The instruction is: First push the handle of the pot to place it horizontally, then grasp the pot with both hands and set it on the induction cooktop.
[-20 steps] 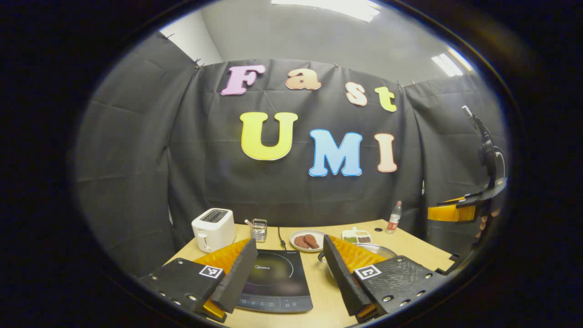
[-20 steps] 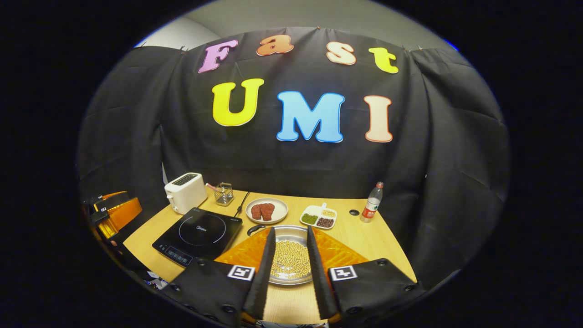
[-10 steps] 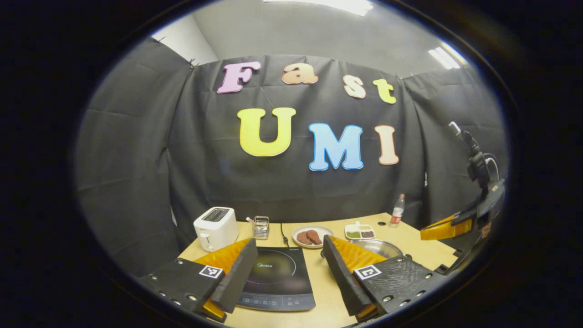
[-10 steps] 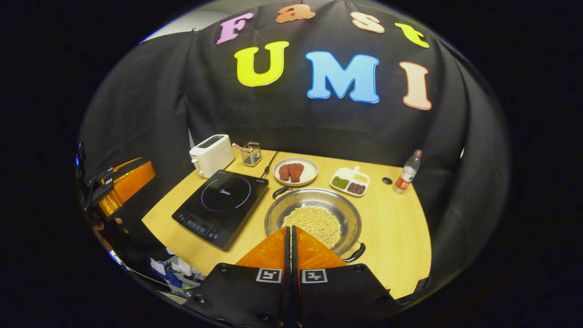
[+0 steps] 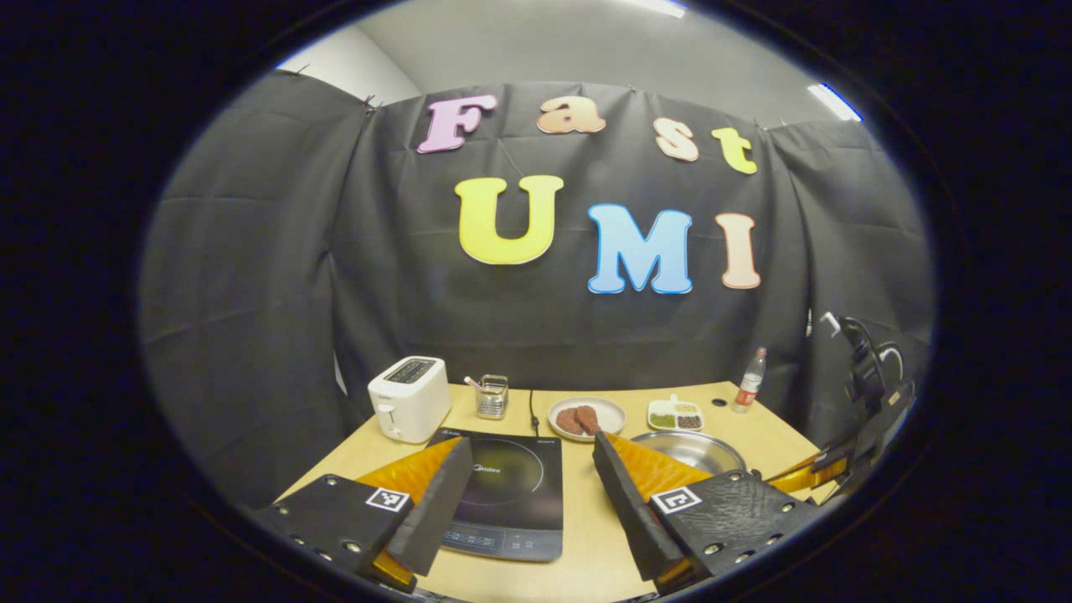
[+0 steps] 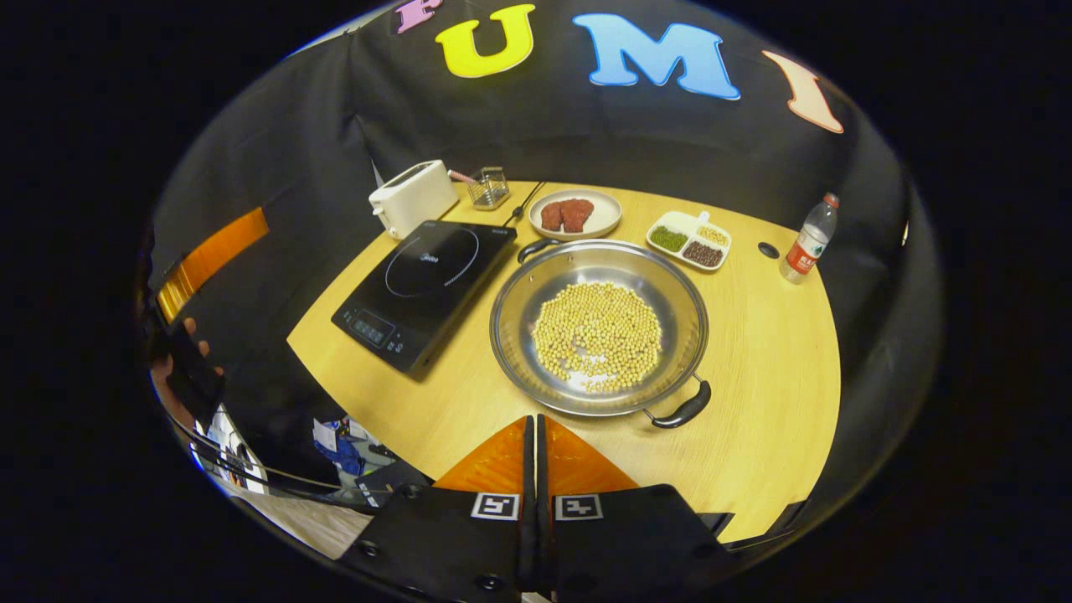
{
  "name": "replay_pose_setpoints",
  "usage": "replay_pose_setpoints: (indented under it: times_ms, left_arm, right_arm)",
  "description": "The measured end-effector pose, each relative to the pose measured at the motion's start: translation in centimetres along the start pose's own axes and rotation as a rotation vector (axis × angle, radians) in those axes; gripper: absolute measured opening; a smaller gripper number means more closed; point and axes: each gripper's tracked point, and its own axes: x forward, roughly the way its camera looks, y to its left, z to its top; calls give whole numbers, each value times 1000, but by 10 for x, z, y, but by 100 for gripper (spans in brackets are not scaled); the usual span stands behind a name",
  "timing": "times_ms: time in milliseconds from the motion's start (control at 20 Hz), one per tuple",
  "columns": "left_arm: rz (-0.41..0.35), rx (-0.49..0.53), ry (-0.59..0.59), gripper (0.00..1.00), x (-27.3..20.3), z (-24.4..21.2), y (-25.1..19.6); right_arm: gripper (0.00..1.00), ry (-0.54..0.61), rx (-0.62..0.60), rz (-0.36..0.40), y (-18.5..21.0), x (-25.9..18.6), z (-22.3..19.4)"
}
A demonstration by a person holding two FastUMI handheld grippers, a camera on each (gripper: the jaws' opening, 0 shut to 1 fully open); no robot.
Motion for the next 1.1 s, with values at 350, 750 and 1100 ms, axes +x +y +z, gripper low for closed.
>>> replay_pose_setpoints:
  times_ms: [350,750,1100]
  left_arm:
    - [98,4,64,85,-6,-18,-21]
    - [218,-3,111,84,-9,-35,-57]
    - [191,21,104,89,9,-38,-113]
  right_arm:
    - [2,130,-49,32,-45,43,-34]
    - [2,161,-109,73,-88,77,-33]
    - [2,168,-194,62,-106,89,-35]
